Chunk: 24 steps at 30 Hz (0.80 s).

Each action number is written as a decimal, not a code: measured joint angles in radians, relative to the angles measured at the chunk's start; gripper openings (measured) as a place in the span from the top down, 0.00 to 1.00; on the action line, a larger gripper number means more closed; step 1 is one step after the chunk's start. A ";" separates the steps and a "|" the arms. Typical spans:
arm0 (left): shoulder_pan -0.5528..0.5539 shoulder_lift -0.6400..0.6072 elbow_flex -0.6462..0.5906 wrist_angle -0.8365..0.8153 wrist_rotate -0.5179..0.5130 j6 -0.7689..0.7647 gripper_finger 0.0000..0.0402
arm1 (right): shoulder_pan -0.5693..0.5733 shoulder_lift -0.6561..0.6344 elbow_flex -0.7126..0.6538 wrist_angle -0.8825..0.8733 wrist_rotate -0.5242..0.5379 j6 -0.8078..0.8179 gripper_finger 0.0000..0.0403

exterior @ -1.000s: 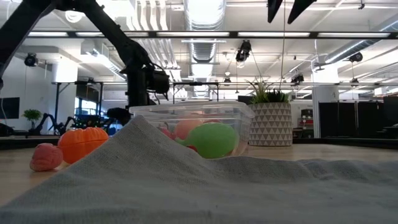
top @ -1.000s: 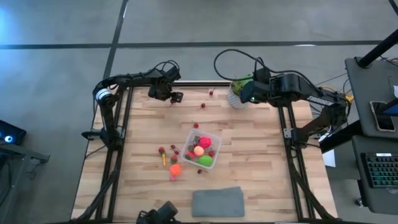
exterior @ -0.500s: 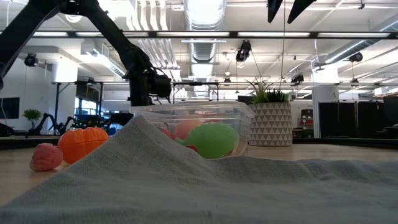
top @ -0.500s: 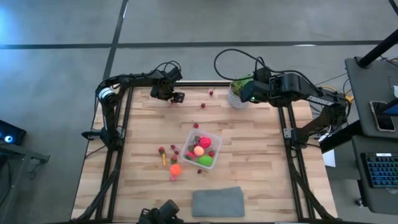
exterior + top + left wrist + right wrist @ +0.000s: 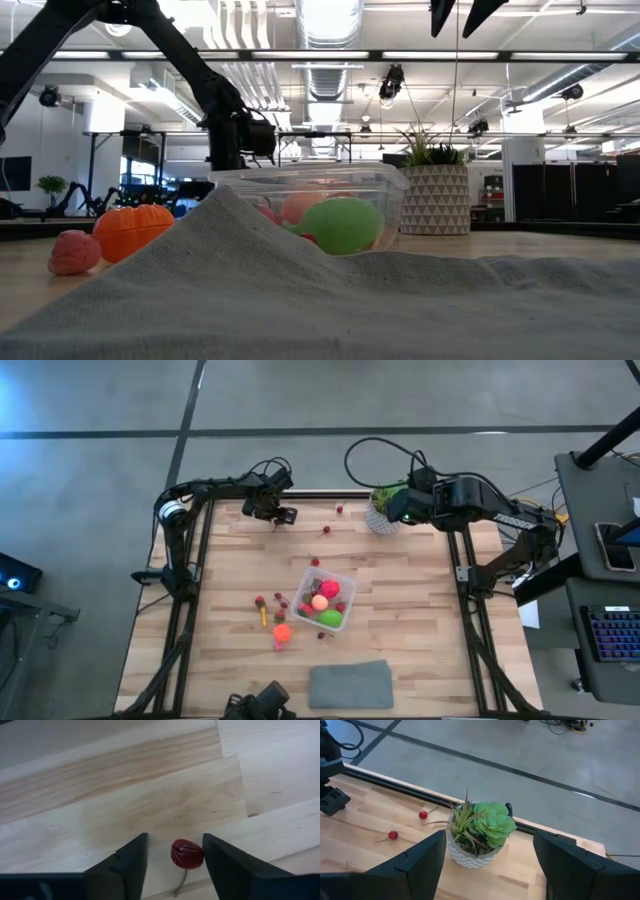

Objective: Pick and placing Produce into tupperware
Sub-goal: Put the red cherry into the transparent container

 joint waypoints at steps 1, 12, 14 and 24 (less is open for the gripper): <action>0.000 0.000 0.000 0.001 0.000 0.000 0.61 | 0.000 0.000 0.000 0.000 0.000 0.000 0.27; -0.028 0.000 0.000 -0.015 0.017 0.010 0.79 | 0.000 0.000 0.000 0.000 0.000 0.000 0.28; -0.038 -0.001 0.000 -0.026 0.018 0.021 0.81 | 0.000 0.000 0.000 -0.001 0.000 0.001 0.28; -0.089 -0.068 -0.001 -0.050 0.019 0.075 0.86 | 0.000 0.000 -0.001 -0.002 0.000 -0.002 0.28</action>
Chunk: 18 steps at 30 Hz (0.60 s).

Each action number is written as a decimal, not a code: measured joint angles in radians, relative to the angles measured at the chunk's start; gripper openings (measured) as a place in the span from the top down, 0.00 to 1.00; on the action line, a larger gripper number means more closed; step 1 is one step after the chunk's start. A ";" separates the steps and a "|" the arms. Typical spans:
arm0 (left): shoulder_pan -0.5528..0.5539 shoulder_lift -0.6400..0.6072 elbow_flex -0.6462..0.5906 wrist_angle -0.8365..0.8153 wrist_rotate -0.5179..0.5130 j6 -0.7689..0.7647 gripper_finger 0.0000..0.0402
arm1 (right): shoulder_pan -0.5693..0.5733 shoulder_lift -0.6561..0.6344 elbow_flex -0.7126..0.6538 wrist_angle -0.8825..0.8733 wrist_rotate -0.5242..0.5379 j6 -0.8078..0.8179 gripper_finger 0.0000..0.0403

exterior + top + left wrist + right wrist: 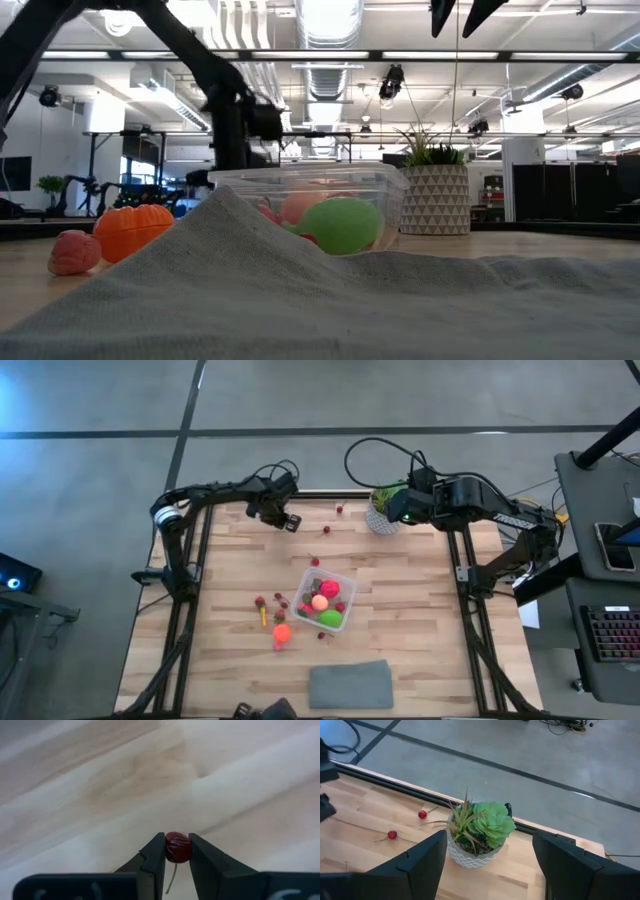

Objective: Pick and placing Produce into tupperware
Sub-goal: Put the red cherry into the transparent container

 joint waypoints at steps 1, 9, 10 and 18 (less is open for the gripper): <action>-0.012 -0.027 0.000 -0.003 0.013 0.028 0.86 | 0.000 0.000 0.000 0.000 0.000 0.000 0.28; -0.187 -0.298 -0.019 0.039 0.203 0.457 0.86 | 0.000 0.000 0.000 0.000 -0.021 -0.027 0.28; -0.212 -0.324 -0.029 0.055 0.239 0.503 0.86 | 0.000 0.000 0.000 0.000 -0.021 -0.030 0.28; -0.395 -0.357 -0.053 0.070 0.324 0.585 0.86 | 0.000 0.000 -0.002 0.000 -0.081 -0.080 0.28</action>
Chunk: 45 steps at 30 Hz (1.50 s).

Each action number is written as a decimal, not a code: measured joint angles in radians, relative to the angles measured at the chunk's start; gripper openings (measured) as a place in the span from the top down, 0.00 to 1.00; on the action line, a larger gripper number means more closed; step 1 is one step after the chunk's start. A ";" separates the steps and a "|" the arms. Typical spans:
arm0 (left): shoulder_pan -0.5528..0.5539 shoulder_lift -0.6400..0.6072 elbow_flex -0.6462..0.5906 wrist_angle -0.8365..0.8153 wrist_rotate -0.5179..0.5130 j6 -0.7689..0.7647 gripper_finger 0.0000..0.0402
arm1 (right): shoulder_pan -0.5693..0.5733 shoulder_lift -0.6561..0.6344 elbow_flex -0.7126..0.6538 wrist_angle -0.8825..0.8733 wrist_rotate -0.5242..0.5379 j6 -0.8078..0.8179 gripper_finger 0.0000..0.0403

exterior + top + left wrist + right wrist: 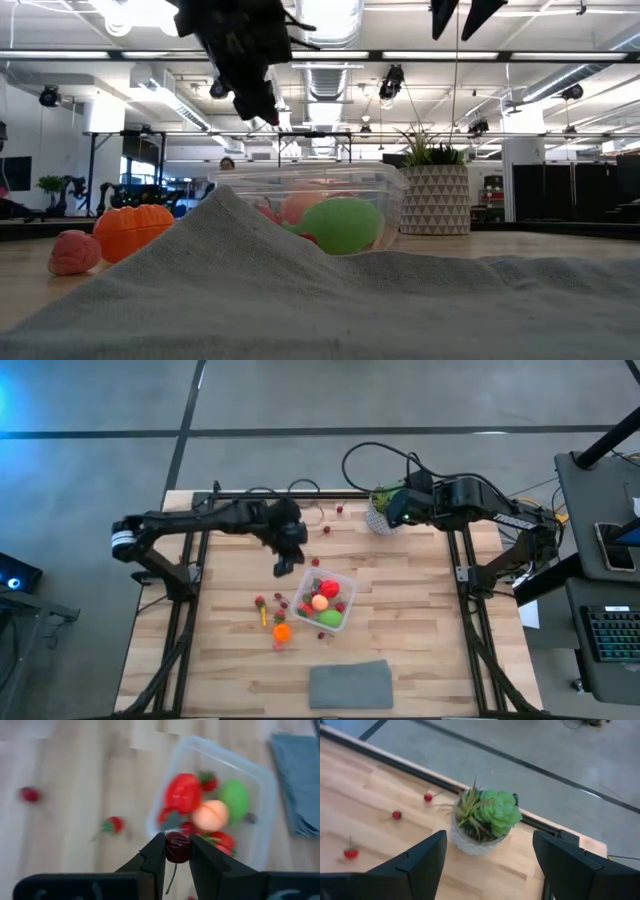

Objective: Pick and placing Produce into tupperware
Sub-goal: Put the red cherry into the transparent container

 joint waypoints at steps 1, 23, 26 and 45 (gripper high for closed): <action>-0.023 0.011 0.000 0.006 0.004 -0.001 0.86 | 0.000 0.000 -0.001 -0.001 -0.010 -0.011 0.28; -0.227 0.135 0.003 0.071 -0.229 -0.302 0.54 | 0.020 0.000 -0.033 0.004 -0.070 -0.074 0.29; -0.228 0.094 0.003 0.026 -0.229 -0.349 0.46 | 0.020 0.001 -0.053 0.023 -0.070 -0.077 0.29; -0.228 -0.474 0.002 -0.123 -0.523 -0.664 0.41 | -0.364 0.342 -0.094 0.694 -0.666 -0.285 0.29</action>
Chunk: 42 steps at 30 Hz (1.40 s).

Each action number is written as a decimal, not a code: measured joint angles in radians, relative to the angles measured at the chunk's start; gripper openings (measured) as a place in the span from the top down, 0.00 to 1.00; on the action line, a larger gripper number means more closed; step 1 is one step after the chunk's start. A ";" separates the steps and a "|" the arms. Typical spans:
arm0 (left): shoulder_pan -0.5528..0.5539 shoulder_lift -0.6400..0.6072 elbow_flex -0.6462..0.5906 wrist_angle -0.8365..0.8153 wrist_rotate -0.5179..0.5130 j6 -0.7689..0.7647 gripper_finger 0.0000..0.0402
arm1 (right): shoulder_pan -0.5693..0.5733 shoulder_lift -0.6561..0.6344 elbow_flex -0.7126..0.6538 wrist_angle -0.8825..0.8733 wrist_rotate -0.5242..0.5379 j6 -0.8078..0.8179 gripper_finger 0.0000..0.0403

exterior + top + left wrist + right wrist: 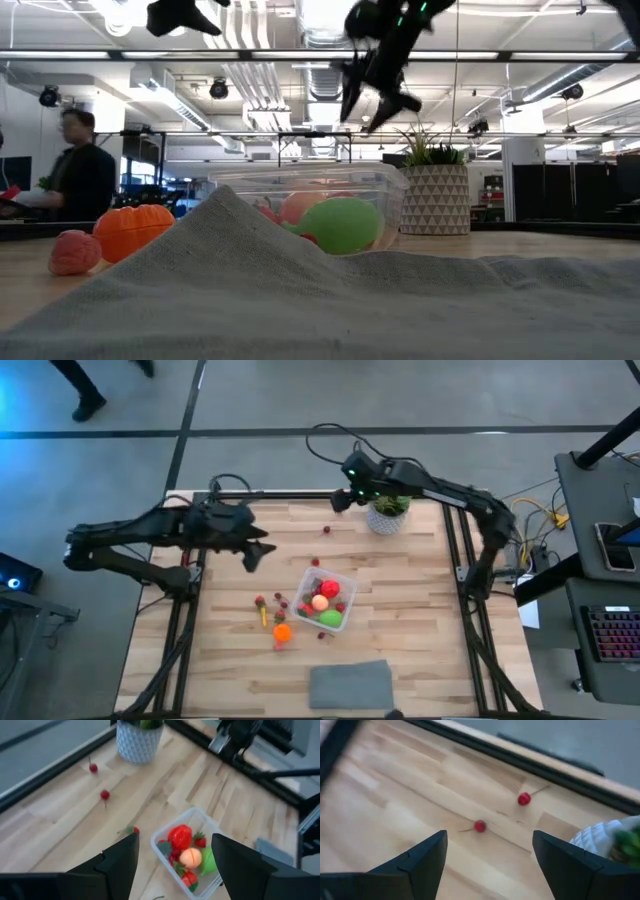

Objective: Pick and placing Produce into tupperware
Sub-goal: Put the red cherry into the transparent container

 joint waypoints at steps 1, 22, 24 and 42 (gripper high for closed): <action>0.000 -0.019 0.000 -0.003 -0.006 0.000 0.41 | -0.019 0.037 0.009 0.001 -0.014 0.002 0.30; 0.000 -0.120 -0.007 -0.111 -0.051 0.013 0.41 | -0.118 0.655 0.638 -0.323 0.052 -0.079 0.35; 0.000 -0.119 -0.013 -0.113 -0.051 0.014 0.41 | -0.118 0.661 0.627 -0.348 0.060 -0.092 0.35; 0.000 -0.101 -0.015 -0.107 -0.081 0.056 0.41 | -0.127 0.709 0.601 -0.347 0.003 -0.019 0.35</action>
